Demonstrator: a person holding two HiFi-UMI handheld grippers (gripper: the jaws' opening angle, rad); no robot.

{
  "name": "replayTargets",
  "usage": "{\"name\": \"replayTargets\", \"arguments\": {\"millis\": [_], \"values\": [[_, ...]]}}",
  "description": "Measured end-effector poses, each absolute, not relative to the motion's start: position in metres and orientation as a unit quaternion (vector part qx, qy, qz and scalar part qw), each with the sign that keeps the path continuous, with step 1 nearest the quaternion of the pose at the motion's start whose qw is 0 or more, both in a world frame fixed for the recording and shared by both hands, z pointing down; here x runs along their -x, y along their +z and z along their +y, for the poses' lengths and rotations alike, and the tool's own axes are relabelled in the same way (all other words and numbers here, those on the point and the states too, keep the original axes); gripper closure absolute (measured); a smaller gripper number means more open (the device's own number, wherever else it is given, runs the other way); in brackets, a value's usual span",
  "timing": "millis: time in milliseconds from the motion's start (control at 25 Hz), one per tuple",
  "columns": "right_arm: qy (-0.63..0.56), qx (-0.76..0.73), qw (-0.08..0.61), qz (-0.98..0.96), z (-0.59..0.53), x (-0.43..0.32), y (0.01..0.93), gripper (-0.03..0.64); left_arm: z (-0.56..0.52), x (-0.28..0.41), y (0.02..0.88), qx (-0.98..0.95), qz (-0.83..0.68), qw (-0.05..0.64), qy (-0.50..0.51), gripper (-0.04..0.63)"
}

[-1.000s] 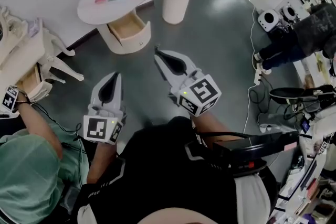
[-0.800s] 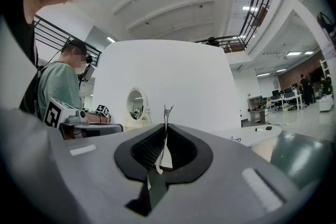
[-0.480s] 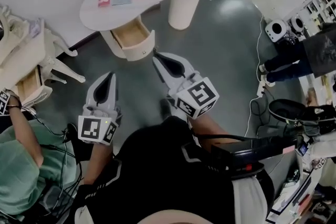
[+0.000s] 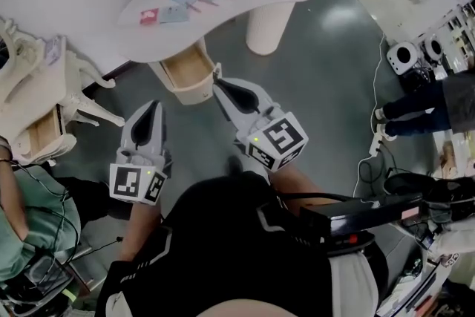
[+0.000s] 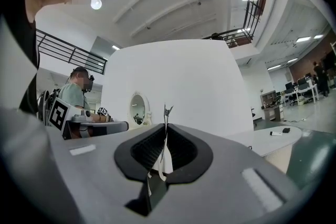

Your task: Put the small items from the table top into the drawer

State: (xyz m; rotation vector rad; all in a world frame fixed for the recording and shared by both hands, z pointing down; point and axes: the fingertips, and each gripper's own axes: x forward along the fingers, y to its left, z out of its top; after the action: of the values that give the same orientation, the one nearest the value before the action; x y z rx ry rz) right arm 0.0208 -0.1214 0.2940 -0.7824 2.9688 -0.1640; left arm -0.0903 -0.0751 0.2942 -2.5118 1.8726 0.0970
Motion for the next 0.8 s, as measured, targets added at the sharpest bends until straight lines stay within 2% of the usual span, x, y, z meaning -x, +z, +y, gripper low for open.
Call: {"name": "replayTargets", "arguments": {"millis": [320, 800], "values": [[-0.057, 0.246, 0.043, 0.967, -0.164, -0.041, 0.291, 0.601, -0.118, 0.068, 0.292, 0.802, 0.597, 0.005, 0.017, 0.595], [-0.078, 0.233, 0.042, 0.968, -0.229, -0.027, 0.306, 0.601, -0.181, 0.085, 0.304, 0.797, 0.603, -0.010, -0.013, 0.595]]}}
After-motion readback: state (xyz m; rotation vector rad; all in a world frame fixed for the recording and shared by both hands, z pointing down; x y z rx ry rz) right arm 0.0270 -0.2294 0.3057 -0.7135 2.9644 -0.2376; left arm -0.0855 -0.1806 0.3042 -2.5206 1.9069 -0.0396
